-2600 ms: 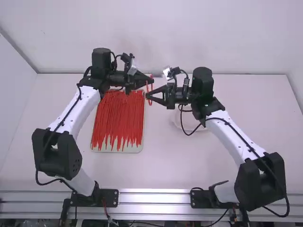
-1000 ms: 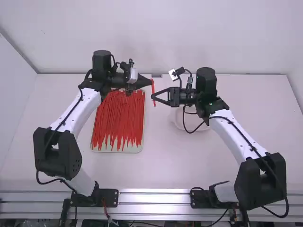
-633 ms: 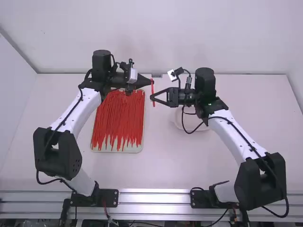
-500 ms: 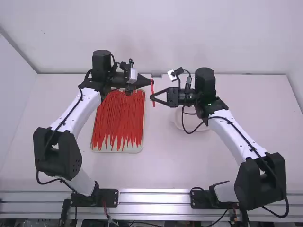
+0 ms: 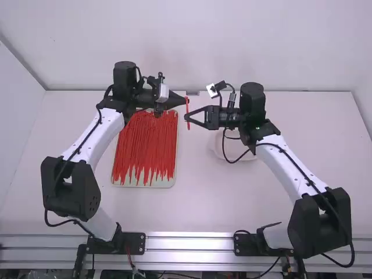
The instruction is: Fasten the cable tie
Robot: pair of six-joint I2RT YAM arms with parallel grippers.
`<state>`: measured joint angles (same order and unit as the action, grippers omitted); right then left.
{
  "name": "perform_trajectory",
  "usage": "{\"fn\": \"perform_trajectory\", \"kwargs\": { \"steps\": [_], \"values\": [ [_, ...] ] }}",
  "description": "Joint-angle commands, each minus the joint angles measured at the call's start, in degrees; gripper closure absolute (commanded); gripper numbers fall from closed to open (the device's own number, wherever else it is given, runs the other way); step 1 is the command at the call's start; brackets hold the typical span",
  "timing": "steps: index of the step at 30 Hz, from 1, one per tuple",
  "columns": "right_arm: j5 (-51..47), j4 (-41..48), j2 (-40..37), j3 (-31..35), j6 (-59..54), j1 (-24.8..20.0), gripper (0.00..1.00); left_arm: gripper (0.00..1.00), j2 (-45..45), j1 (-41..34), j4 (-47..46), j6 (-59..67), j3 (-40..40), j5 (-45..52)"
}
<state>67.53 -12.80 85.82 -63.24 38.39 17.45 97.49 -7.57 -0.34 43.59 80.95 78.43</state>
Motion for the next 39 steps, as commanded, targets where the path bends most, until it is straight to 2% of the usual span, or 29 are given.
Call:
{"fn": "perform_trajectory", "kwargs": {
  "steps": [1,22,31,39],
  "values": [
    [-0.1,-0.2,0.4,0.3,0.4,-0.2,1.00,0.98,-0.2,-0.3,0.2,1.1,-0.2,1.5],
    [-3.1,-4.8,0.4,0.3,7.2,-0.4,1.00,0.98,-0.2,-3.0,-0.1,1.3,-0.2,1.7],
    [-3.1,-4.9,0.4,0.3,9.4,-3.3,1.00,0.98,-0.2,-2.7,-0.3,1.2,-0.2,1.7],
    [-3.5,-6.5,0.4,0.3,10.4,-3.6,1.00,0.98,-0.2,-2.6,-0.2,1.2,-0.2,3.7]
  ]
}}
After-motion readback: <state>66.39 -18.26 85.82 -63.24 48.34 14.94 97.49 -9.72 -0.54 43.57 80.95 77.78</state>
